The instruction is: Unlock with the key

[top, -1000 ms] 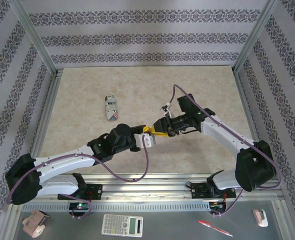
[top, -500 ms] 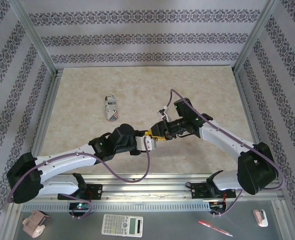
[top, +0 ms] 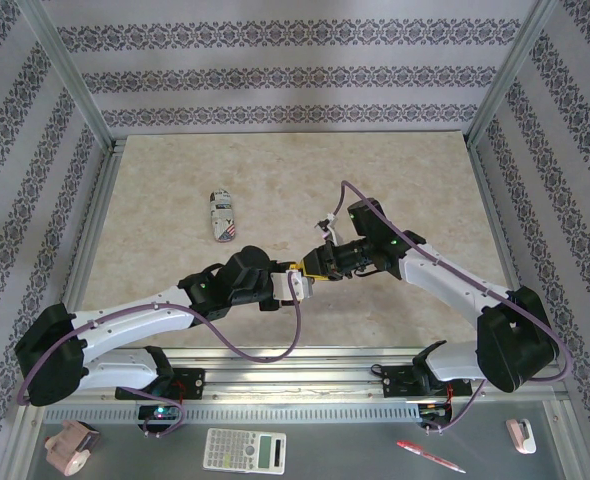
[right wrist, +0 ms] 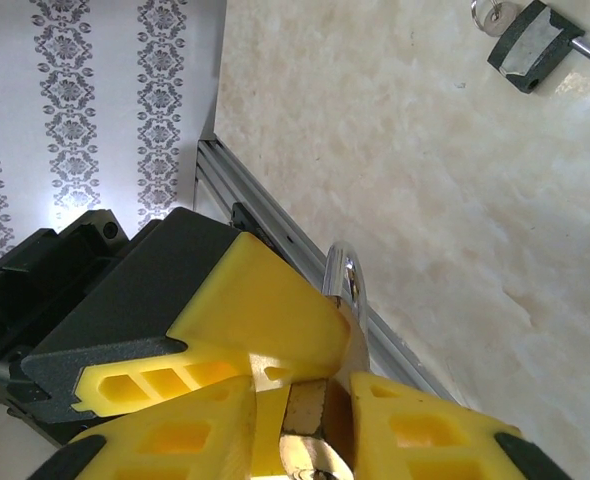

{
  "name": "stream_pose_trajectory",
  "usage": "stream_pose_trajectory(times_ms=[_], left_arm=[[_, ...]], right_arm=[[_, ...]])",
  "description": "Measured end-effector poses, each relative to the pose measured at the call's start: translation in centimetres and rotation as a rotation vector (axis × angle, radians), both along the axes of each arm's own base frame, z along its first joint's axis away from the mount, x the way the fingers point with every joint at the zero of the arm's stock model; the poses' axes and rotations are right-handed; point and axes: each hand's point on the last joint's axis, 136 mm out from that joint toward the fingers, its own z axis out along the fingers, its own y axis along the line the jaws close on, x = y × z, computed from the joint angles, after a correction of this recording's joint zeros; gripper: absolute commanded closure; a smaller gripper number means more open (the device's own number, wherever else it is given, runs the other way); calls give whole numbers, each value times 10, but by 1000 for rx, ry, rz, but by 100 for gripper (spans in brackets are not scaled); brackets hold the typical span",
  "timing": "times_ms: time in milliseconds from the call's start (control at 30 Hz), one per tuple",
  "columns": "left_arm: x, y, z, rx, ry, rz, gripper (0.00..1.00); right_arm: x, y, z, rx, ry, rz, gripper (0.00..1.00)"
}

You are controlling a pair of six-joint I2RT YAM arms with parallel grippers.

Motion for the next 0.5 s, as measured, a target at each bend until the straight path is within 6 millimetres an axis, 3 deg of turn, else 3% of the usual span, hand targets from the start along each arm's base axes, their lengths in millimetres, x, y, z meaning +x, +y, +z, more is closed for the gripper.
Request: stream_pose_trajectory(times_ms=[267,500], left_arm=[[-3,1,-3,9,14,-9,100],[-5,0,-6,10,35,-18,100]], right_arm=[[-4,1,-5,-3,-16,5,66],[-7,-1,-9,-5,-30,0,80]])
